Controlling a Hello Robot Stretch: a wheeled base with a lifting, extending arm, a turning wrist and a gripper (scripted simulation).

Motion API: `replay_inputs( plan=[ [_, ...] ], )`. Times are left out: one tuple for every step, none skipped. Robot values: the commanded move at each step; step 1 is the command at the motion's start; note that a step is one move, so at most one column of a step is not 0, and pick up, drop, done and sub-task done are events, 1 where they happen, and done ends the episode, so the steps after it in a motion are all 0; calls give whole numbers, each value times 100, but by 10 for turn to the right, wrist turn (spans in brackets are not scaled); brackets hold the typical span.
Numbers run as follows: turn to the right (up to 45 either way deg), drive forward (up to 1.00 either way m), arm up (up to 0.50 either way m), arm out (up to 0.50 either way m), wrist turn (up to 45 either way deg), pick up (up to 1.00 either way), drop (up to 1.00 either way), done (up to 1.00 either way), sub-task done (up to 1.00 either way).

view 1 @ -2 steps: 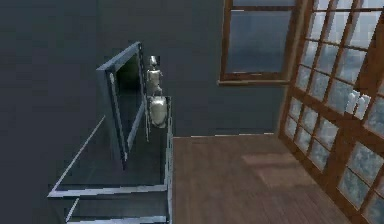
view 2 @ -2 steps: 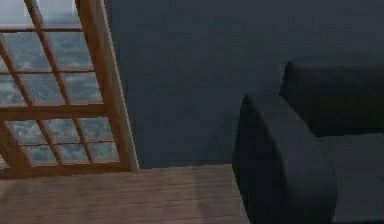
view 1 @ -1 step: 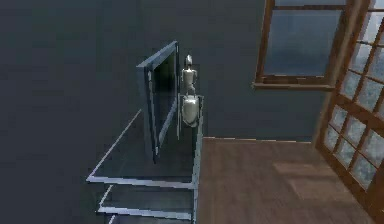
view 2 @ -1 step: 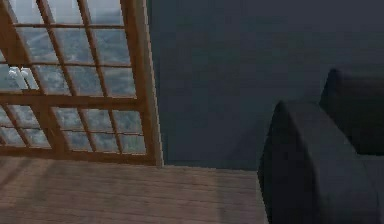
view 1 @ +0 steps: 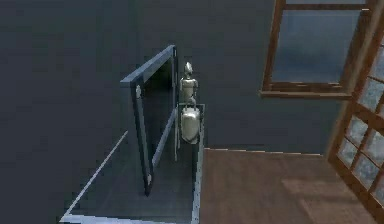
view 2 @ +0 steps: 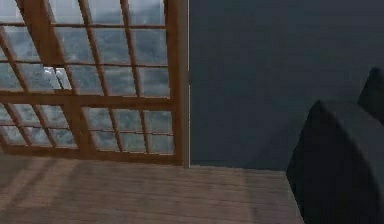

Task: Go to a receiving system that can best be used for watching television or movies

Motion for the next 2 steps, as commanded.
replay_inputs(
  plan=[
    [-120,0,0,0,0,0,0,0,0],
    [0,0,0,0,0,0,0,100,0]
  ],
)
